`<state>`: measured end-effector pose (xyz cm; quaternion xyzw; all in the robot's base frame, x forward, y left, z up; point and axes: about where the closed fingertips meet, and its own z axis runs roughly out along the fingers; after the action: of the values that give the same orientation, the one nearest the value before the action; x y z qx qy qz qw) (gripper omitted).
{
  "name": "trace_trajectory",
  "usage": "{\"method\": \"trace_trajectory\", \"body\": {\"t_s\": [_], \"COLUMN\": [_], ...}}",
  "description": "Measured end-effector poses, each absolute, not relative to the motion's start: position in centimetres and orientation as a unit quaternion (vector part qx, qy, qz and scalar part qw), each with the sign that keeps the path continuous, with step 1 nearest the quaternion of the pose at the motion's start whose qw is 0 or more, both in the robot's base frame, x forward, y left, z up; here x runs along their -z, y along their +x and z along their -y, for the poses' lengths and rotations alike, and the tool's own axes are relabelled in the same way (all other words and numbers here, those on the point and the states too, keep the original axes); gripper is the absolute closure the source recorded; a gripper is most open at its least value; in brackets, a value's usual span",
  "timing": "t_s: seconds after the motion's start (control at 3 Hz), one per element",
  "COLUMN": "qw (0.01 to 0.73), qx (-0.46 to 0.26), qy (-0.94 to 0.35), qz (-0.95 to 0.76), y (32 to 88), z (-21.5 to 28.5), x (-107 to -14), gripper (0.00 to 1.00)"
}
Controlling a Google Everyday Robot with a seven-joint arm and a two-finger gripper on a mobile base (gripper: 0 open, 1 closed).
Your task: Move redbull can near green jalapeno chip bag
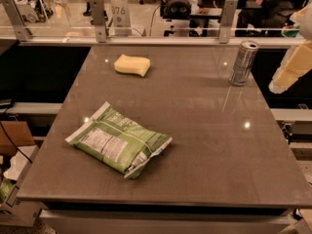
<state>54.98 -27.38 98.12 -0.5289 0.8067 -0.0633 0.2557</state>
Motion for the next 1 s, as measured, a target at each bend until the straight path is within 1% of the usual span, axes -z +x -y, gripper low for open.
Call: {"method": "trace_trajectory", "body": {"t_s": [0.33,0.67,1.0], "qw": [0.295,0.318,0.322], "qx": [0.048,0.029,0.009], "qy": [-0.508,-0.489,-0.472], "qz": [-0.808,-0.811,-0.821], "y": [58.1,61.0,63.8], "z": [28.4,28.5,28.8], "x": [-97.6,-96.4,-94.8], "gripper": [0.0,0.0,0.0]}}
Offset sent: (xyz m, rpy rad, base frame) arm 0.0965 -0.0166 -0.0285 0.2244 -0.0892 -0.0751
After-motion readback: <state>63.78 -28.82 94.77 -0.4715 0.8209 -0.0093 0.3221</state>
